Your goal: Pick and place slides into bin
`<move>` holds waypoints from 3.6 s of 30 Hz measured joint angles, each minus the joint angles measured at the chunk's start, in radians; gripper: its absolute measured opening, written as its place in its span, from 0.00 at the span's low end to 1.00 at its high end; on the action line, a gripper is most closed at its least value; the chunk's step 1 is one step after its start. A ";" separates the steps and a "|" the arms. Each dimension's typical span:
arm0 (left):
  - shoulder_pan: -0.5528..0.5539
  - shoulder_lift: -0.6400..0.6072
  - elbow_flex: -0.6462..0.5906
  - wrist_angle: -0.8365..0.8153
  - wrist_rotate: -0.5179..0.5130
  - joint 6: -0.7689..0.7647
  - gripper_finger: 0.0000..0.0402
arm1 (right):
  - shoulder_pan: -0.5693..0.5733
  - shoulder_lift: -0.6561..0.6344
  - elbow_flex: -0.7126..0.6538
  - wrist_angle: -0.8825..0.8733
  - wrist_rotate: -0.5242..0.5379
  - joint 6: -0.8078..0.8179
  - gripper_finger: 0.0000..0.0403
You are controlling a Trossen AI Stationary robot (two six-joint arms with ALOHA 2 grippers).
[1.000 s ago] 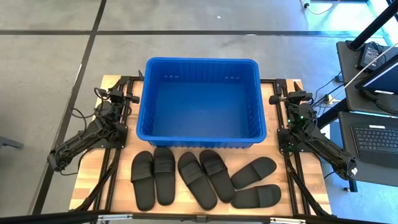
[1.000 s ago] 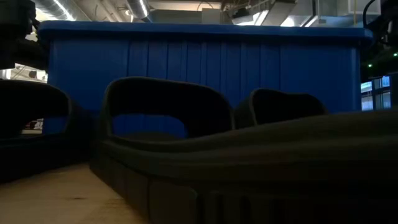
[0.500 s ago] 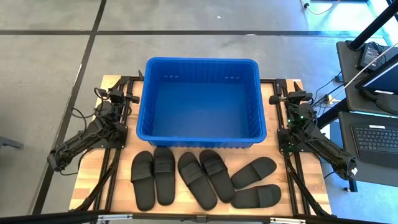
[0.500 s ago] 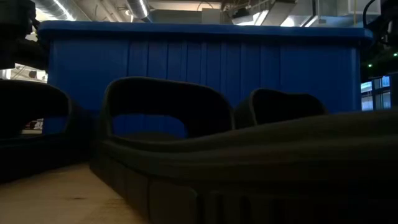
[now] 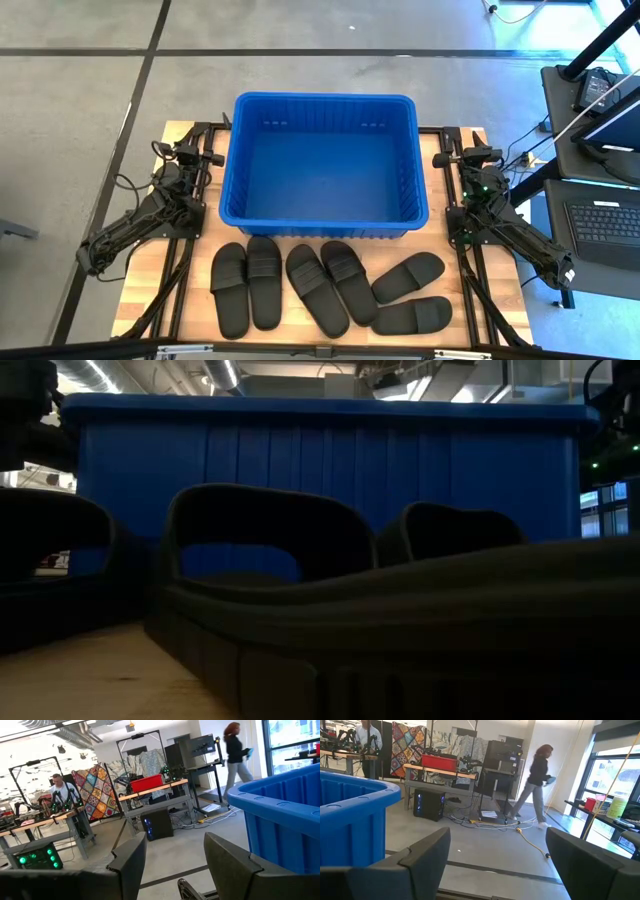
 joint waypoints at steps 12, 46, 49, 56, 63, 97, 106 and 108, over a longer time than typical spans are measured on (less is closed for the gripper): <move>0.000 0.000 0.000 0.000 0.000 0.000 0.48 | 0.000 0.000 0.000 0.000 0.000 0.000 0.81; 0.000 0.000 0.000 0.000 -0.008 0.262 0.48 | -0.005 0.150 0.269 0.294 -0.627 0.158 0.81; 0.000 0.000 0.000 0.000 -0.008 0.262 0.48 | -0.005 0.290 0.413 0.292 -0.640 0.134 0.81; 0.000 0.000 0.000 0.000 -0.008 0.260 0.48 | -0.003 0.664 0.786 0.179 -0.876 0.134 0.81; 0.000 0.000 0.000 0.000 -0.008 0.260 0.48 | 0.063 0.963 1.101 -0.009 -1.111 0.203 0.81; 0.000 0.000 0.000 0.000 -0.007 0.169 0.48 | 0.992 1.419 1.521 -1.150 -0.315 1.187 0.81; 0.000 0.000 0.000 0.000 -0.007 0.098 0.48 | 1.232 1.507 1.521 -1.248 -0.440 1.708 0.81; 0.000 0.000 0.000 0.000 -0.007 0.098 0.48 | 1.272 1.538 1.521 -1.248 -0.496 1.804 0.81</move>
